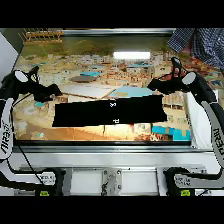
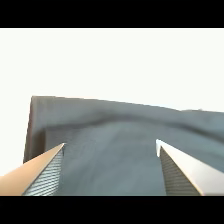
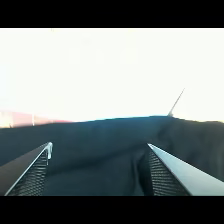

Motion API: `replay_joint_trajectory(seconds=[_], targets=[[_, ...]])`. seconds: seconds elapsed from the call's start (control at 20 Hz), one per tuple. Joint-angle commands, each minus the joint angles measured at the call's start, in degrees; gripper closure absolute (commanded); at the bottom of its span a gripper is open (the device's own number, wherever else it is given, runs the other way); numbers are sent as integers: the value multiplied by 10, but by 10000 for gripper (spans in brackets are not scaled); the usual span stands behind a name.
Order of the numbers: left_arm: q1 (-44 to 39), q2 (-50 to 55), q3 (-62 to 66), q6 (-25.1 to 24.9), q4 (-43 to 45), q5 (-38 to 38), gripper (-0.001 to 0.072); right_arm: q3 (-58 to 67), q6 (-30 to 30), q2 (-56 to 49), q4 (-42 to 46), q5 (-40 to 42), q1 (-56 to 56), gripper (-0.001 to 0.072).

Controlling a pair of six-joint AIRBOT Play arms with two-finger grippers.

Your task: Fold the clothes and pants, and hang the long-sleeved shirts on hangers.

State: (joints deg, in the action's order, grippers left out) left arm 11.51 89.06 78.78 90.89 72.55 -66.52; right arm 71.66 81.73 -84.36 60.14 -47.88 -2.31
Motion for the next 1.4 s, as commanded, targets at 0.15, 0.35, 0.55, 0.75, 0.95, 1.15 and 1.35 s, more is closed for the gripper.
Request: replay_joint_trajectory(seconds=[0.15, 0.35, 0.55, 0.75, 0.95, 1.15, 1.35], targets=[[-34, -53, 8, -1, -6, -4, 137, 3, -105, 9, -23, -151, -120, 61], [-110, -90, -86, 9, -8, 29, 700, 3, -159, -47, -24, -244, -222, 58], [-205, -89, -151, 41, -41, 44, 700, 3, -200, -119, -57, -261, -251, 59], [-277, -87, -175, 46, -111, 113, 700, 3, -212, -176, -121, -271, -232, 60], [-312, -88, -174, 56, -129, 147, 700, 2, -211, -205, -146, -291, -184, 61], [-316, -88, -174, 56, -128, 138, 700, 0, -209, -207, -150, -291, -135, 134], [-315, -88, -174, 56, -127, 138, 700, 0, -182, -206, -152, -277, -121, 627]])
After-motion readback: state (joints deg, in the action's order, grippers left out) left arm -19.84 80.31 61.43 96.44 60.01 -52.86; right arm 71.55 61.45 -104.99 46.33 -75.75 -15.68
